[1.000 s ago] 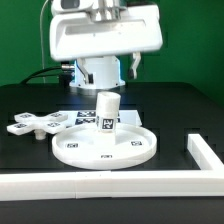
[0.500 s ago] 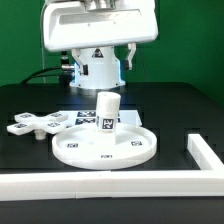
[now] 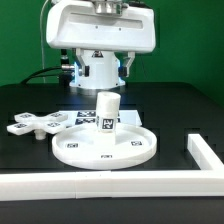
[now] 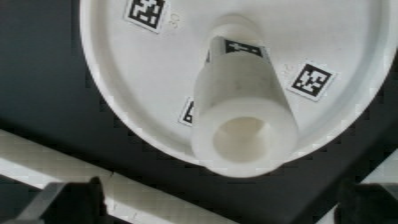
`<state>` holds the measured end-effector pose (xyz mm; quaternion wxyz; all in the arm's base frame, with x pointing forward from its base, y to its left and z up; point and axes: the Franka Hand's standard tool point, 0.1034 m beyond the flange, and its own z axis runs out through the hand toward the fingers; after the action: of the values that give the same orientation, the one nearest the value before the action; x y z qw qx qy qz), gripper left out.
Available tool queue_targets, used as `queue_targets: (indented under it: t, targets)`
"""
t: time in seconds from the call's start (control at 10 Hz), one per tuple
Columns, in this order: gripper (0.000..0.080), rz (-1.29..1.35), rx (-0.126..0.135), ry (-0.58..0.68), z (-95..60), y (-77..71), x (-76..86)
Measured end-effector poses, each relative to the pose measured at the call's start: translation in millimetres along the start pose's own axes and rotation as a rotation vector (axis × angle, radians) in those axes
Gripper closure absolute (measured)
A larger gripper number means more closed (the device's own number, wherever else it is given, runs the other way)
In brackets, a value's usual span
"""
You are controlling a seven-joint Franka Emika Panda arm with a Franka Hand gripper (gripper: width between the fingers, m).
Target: Assemble round table
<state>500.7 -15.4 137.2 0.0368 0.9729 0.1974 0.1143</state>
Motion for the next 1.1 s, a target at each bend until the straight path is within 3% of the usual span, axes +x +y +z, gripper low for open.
queue_targets:
  t: [0.3,0.4,0.6,1.1]
  targets:
    - [0.0151,-0.002,0.001,-0.001,0.6,-1.0,0.0]
    - [0.0151,0.041,0.028,-0.038,3.8,-6.5,-2.2]
    - [0.0151,0.207,0.140,-0.128,3.8,-13.8,2.0]
    - [0.0151,0.199,0.135,-0.124,6.4,-13.6,4.5]
